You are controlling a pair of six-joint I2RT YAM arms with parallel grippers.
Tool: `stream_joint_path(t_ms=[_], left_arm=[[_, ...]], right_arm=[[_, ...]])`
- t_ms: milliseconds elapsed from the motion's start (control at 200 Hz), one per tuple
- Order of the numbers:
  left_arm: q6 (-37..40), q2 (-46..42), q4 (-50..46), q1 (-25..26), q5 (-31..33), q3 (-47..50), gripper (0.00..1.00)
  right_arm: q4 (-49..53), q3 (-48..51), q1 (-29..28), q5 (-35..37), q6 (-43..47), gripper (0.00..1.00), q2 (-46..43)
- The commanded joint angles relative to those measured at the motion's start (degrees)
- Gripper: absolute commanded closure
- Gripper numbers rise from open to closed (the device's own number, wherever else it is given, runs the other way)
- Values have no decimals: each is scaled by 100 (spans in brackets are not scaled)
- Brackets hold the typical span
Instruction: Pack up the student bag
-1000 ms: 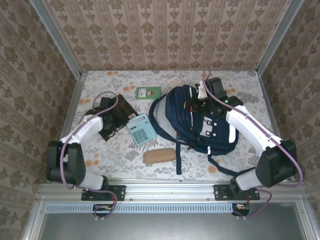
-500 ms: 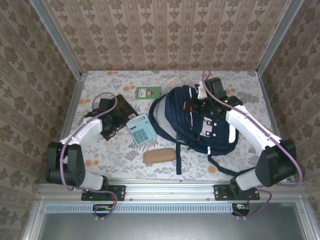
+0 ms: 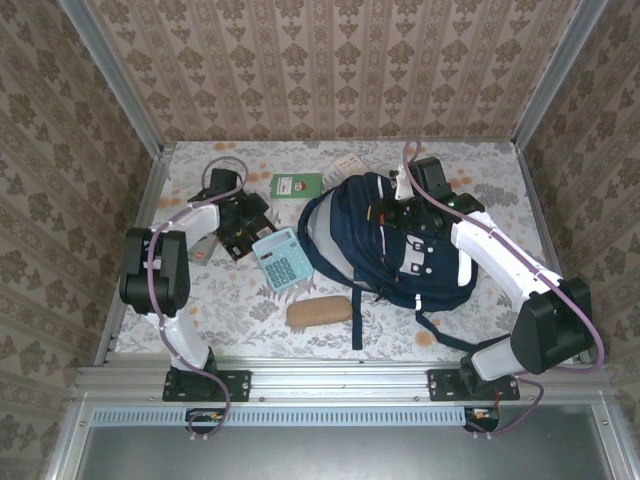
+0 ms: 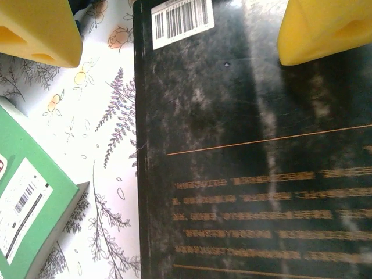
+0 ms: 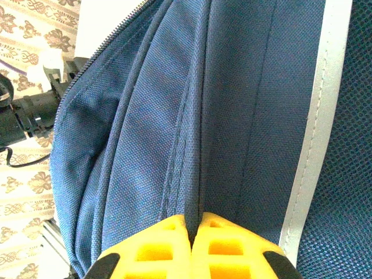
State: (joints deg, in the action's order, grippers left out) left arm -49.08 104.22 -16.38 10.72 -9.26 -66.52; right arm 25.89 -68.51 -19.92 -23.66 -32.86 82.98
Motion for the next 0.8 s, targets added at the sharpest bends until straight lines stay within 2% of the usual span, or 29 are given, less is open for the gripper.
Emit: stream_joint_path(t_ms=[0,185,300,430,585,715,795], left_arm=[[-3,192,-36,106,-195,36,11],[-104,109,-280,302,-140,595,11],[-132,-102,-463,449,-62,1074,12],[-95,-431,-770,638,161,1508,11],[-57,-932,-969,651,375,1895,11],[281,-1328,-1236,519,438,1800,10],[481,-1581,-1417,354,425,1642,9]], right_arm=[[38,22,-34,78,183,100,-134],[206,-28,-20,283,334,100,-64],[636,-147,12,694,485,100,77],[846,-212,10,996,652,89,172],[1101,-492,-154,1292,835,64,306],[1320,-1039,-687,1790,1118,58,535],[1202,-1320,-1000,1786,1164,57,791]])
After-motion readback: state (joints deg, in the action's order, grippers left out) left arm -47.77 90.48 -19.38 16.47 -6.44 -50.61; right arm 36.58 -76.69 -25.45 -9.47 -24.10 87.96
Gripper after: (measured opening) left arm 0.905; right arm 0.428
